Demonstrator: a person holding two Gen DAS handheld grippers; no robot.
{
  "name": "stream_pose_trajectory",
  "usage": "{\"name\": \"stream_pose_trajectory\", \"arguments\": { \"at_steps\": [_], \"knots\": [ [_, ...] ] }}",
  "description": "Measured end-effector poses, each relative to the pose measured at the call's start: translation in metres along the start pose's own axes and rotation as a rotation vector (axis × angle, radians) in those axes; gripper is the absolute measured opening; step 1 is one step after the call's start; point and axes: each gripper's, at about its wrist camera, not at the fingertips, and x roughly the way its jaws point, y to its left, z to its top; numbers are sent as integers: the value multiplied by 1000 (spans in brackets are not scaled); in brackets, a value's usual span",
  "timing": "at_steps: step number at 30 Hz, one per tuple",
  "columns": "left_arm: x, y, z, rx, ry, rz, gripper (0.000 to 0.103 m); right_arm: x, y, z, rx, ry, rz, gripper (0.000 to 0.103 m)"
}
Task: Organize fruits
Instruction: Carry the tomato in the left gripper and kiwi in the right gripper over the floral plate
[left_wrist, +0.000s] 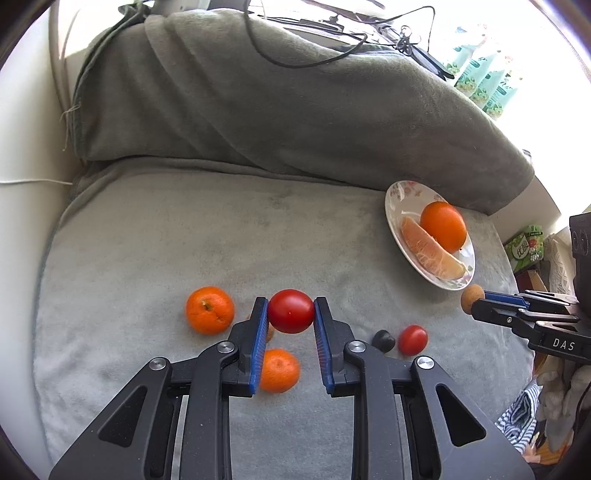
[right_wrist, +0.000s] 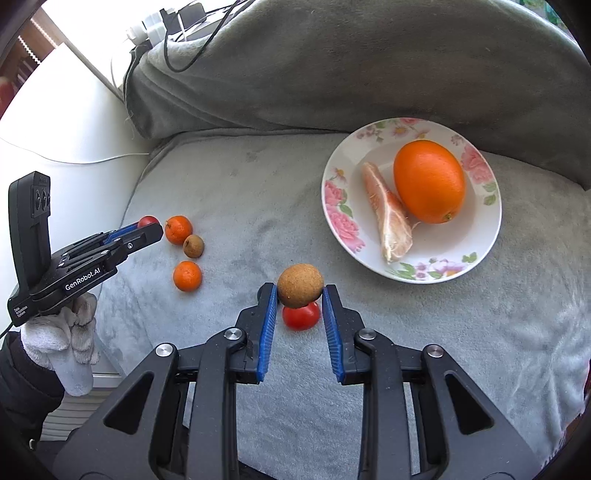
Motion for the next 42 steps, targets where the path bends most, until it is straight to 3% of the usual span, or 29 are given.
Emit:
{"name": "stream_pose_trajectory", "arguments": {
  "at_steps": [18, 42],
  "knots": [
    [33, -76, 28, 134, 20, -92, 23, -33, -76, 14, 123, -91, -106, 26],
    [78, -126, 50, 214, 90, -124, 23, 9, -105, 25, 162, -32, -114, 26]
  ]
}}
